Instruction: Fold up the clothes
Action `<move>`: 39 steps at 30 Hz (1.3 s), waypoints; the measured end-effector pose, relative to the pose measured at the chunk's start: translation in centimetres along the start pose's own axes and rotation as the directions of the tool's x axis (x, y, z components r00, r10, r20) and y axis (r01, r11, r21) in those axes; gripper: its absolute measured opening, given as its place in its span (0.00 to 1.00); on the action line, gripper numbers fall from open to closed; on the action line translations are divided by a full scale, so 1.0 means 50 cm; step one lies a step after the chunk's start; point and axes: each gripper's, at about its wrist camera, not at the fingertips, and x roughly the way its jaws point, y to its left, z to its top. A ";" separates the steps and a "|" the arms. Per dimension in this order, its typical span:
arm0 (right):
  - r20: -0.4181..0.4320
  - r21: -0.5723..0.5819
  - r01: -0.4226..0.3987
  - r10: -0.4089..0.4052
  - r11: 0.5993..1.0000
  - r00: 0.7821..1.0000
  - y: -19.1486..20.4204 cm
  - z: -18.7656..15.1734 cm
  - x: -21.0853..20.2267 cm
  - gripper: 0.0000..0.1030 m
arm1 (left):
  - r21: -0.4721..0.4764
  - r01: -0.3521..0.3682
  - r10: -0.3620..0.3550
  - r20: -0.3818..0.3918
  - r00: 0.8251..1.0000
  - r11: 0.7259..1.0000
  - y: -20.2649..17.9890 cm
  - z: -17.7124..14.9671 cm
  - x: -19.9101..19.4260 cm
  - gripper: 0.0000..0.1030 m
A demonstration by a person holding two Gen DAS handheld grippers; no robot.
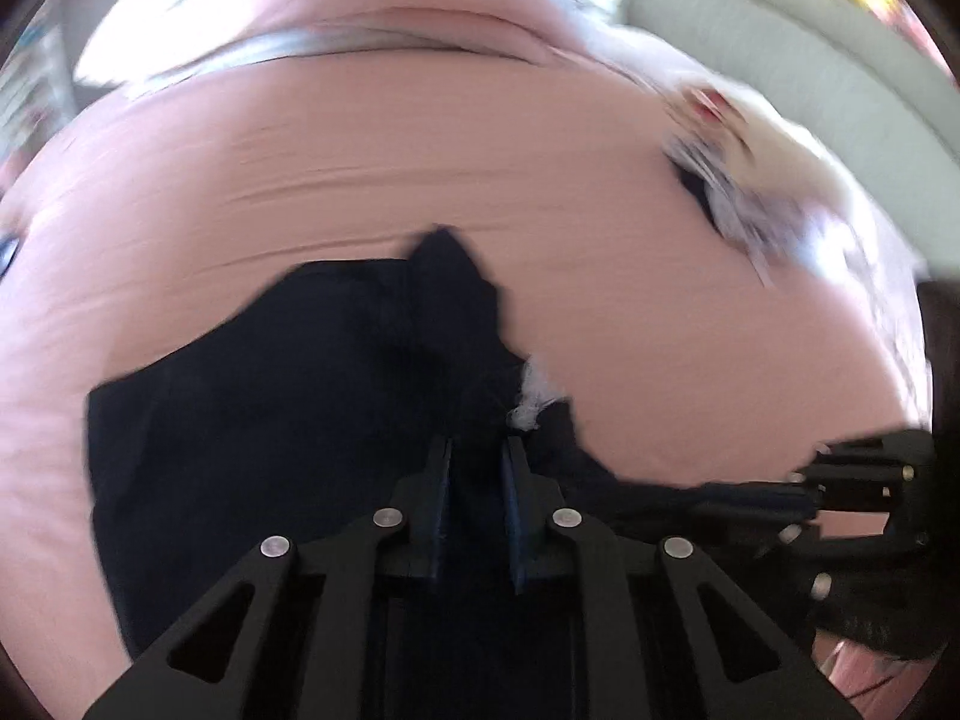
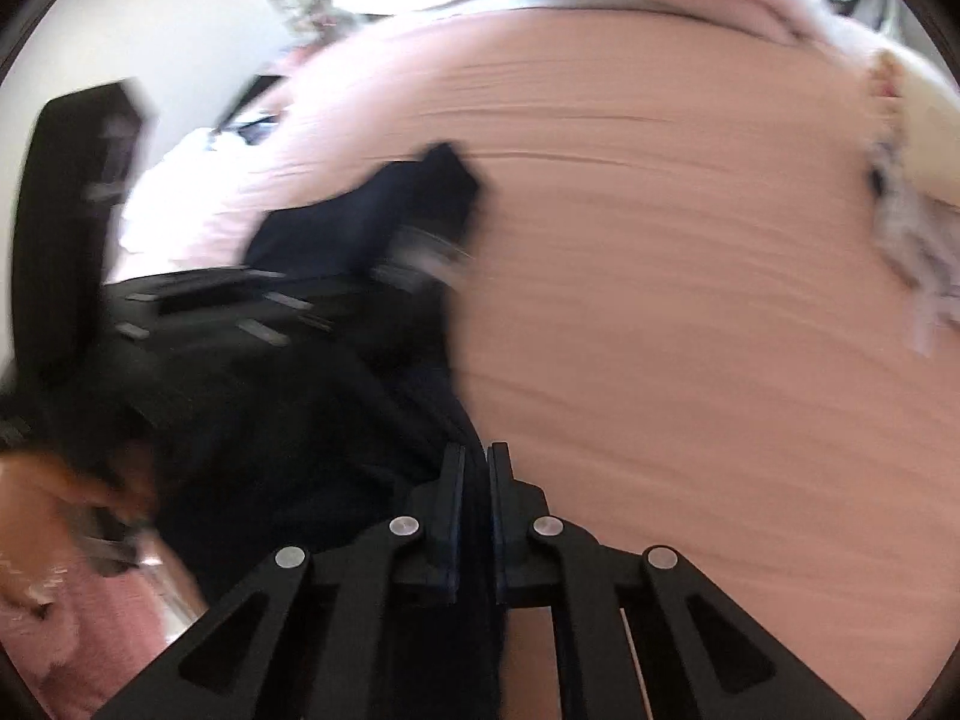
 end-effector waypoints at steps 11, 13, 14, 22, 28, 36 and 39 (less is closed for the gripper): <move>0.010 0.079 -0.130 0.130 0.988 0.991 -0.074 0.026 -0.038 0.23 | -0.188 0.198 -0.184 0.085 0.979 0.962 0.070 -0.048 -0.080 0.19; 0.037 0.063 -0.159 0.157 0.985 0.987 -0.070 0.051 -0.006 0.23 | -0.165 0.216 -0.205 0.081 0.975 0.962 0.046 -0.035 -0.071 0.22; 0.037 0.051 -0.171 0.169 0.984 0.985 -0.059 0.066 0.019 0.24 | -0.164 0.216 -0.208 0.066 0.976 0.962 0.043 -0.034 -0.065 0.22; 0.084 -0.042 -0.242 0.245 0.969 0.966 0.019 0.072 0.066 0.11 | -0.160 0.185 -0.192 -0.027 0.981 0.970 0.044 -0.088 -0.051 0.22; 0.137 -0.069 -0.048 0.057 0.996 0.989 0.005 0.054 -0.011 0.06 | -0.176 0.137 -0.146 -0.039 0.989 0.975 0.081 -0.085 -0.050 0.22; 0.097 0.221 0.287 -0.314 0.932 0.945 -0.204 0.036 -0.079 0.06 | -0.189 0.153 -0.159 -0.019 0.987 0.970 0.135 -0.106 -0.037 0.22; 0.129 0.254 0.219 -0.257 0.942 0.958 -0.227 0.047 -0.091 0.09 | -0.199 0.145 -0.148 -0.003 0.989 0.969 0.139 -0.117 -0.047 0.22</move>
